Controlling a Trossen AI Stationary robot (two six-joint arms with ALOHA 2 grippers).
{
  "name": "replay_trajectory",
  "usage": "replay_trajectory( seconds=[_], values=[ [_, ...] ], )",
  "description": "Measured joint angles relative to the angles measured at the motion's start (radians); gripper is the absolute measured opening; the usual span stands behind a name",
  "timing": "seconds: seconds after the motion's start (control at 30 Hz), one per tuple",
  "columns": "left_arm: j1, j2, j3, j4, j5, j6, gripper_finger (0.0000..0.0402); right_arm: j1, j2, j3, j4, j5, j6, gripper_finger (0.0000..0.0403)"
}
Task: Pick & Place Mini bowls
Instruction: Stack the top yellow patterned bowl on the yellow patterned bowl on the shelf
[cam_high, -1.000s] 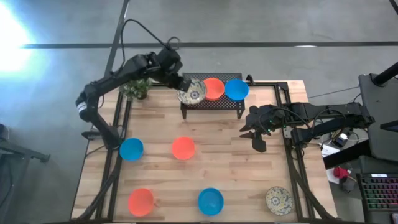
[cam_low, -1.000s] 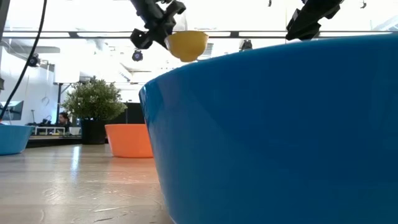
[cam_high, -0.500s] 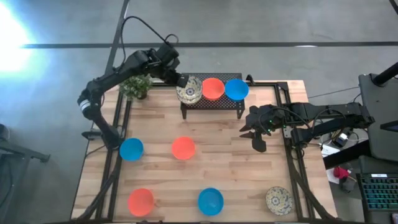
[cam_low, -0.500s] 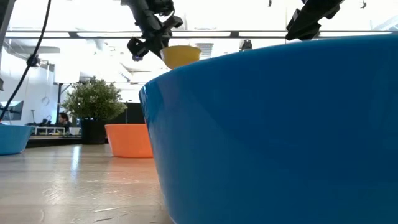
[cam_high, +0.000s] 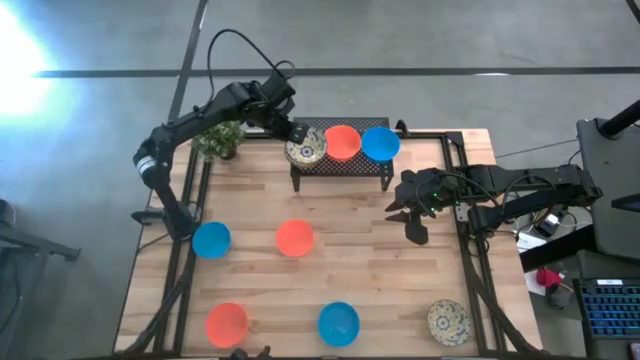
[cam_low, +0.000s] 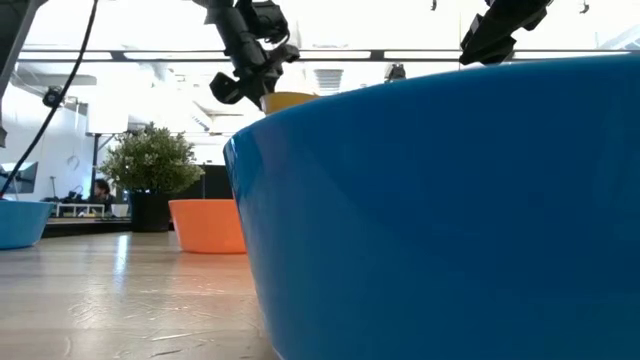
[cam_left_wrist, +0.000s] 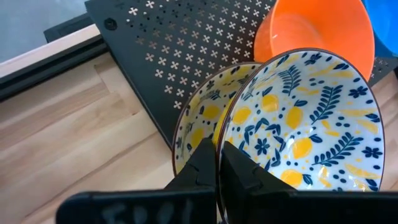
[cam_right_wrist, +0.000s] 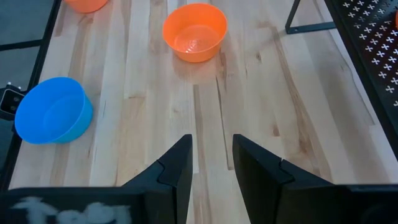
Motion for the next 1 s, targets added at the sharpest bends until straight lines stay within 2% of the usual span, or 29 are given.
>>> replay_trajectory(
  seconds=[0.57, 1.0],
  values=[
    [0.007, 0.006, -0.033, 0.008, -0.016, 0.006, 0.0001, 0.000, 0.000, 0.000, 0.000, 0.000, -0.002, 0.0111],
    [0.007, 0.006, -0.033, 0.018, -0.016, 0.018, 0.0024, 0.000, 0.000, 0.000, 0.000, 0.000, 0.000, 0.0111]
  ],
)
